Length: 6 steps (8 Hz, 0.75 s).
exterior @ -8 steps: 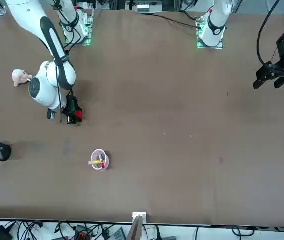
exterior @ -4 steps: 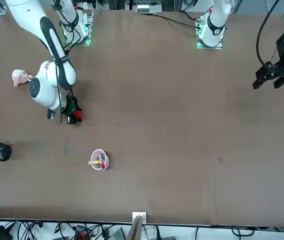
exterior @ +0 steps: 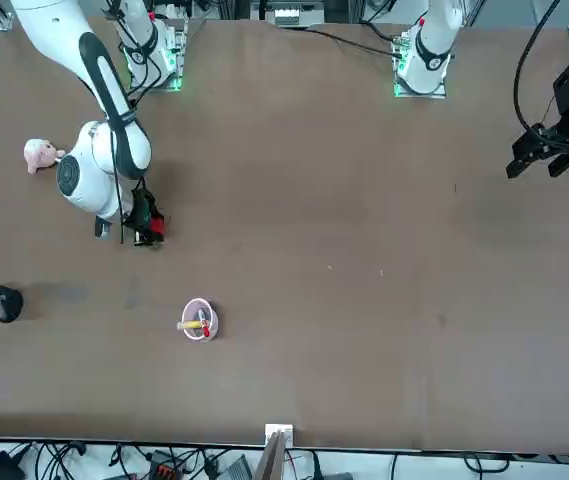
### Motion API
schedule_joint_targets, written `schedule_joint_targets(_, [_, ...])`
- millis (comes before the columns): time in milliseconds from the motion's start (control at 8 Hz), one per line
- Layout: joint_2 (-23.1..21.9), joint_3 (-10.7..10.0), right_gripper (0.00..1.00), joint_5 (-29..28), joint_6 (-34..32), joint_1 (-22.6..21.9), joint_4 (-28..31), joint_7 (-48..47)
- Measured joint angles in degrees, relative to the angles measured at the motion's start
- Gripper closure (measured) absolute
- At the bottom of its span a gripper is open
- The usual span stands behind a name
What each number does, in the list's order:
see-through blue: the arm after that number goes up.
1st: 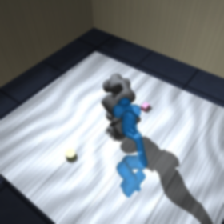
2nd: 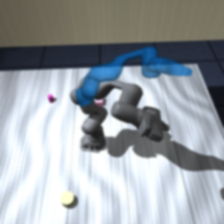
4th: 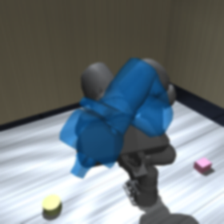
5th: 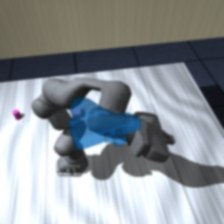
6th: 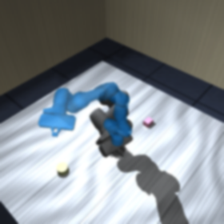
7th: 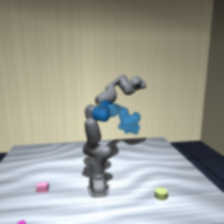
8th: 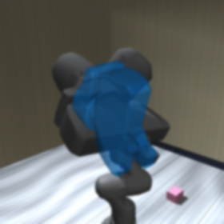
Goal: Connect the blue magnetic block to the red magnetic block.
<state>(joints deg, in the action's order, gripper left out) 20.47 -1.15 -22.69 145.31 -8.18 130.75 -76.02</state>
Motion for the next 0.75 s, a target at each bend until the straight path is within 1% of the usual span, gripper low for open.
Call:
schedule_joint_targets(500, [-0.19, 0.1, 0.5, -0.01, -0.55, 0.35, 0.24, 0.0])
schedule_joint_targets(625, [-0.07, 0.14, 0.41, -0.01, -0.61, 0.35, 0.3, 0.11])
schedule_joint_targets(750, [-0.06, 0.14, 0.39, -0.01, -0.58, 0.36, 0.15, 0.2])
